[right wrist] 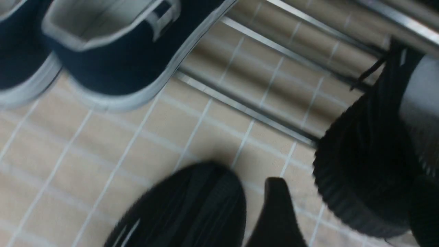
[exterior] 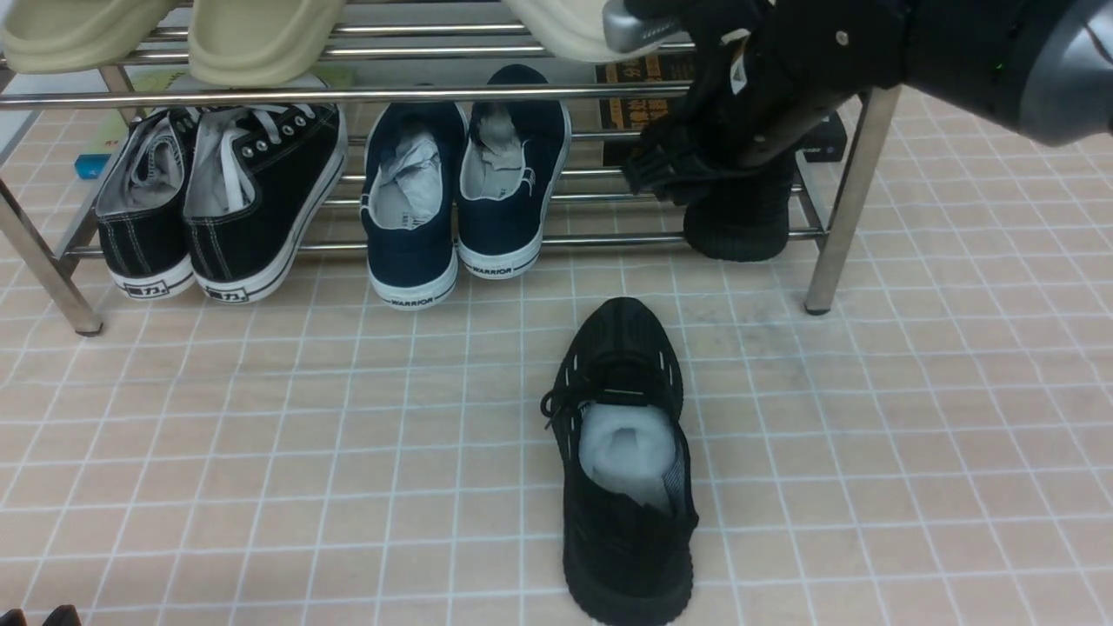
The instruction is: Take the shoes off the shelf from the light coffee tablecloth by hand.
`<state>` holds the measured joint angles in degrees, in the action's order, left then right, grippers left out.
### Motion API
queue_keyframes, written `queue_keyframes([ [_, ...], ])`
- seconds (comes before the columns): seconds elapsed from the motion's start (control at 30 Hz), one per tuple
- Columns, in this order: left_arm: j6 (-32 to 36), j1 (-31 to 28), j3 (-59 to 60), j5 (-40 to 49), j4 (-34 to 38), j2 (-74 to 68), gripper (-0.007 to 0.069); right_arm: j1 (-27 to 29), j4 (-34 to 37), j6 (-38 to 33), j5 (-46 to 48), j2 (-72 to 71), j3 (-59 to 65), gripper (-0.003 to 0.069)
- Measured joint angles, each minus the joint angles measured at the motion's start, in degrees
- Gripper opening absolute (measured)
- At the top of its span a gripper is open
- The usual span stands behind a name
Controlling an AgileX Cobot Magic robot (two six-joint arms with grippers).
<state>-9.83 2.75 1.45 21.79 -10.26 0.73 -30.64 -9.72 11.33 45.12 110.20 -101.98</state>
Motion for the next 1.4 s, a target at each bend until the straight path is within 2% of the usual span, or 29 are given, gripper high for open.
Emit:
queue_keyframes([
  [0.17, 0.0, 0.0, 0.0, 0.0, 0.0, 0.0, 0.024, 1.6, -0.4, 3.9, -4.7, 2.1, 0.0, 0.0507],
  [0.4, 0.0, 0.0, 0.0, 0.0, -0.1, 0.0, 0.024, 1.9, -3.2, 4.4, -11.1, 3.9, 0.0, 0.0509],
  [0.77, 0.0, 0.0, 0.0, 0.0, -0.5, 0.0, 0.024, 3.1, -6.1, 4.5, -10.0, 5.7, 0.0, 0.0506],
  [0.93, 0.0, 0.0, 0.0, 0.0, -0.6, 0.0, 0.024, 3.1, -7.1, 4.5, -10.7, 7.9, 0.0, 0.0475],
  [1.0, 0.0, 0.0, 0.0, 0.0, -0.6, 0.0, 0.024, 3.2, -7.6, 4.5, -11.2, 8.6, -0.1, 0.0426],
  [1.07, 0.0, 0.0, 0.0, 0.0, -0.6, 0.0, 0.024, 3.2, -7.9, 4.5, -11.2, 8.9, -0.1, 0.0345],
  [1.2, 0.0, 0.0, 0.0, 0.0, -0.6, 0.0, 0.024, 3.5, -8.2, 3.8, -10.2, 8.4, -0.1, 0.0067],
  [1.27, 0.0, 0.0, 0.0, 0.0, -0.6, 0.0, 0.024, 3.5, -8.1, 3.5, -8.4, 7.5, -0.1, 0.0016],
  [1.4, 0.0, 0.0, 0.0, 0.0, -0.7, 0.0, 0.024, 2.0, -7.2, 2.1, -0.6, 3.5, 0.1, 0.001],
])
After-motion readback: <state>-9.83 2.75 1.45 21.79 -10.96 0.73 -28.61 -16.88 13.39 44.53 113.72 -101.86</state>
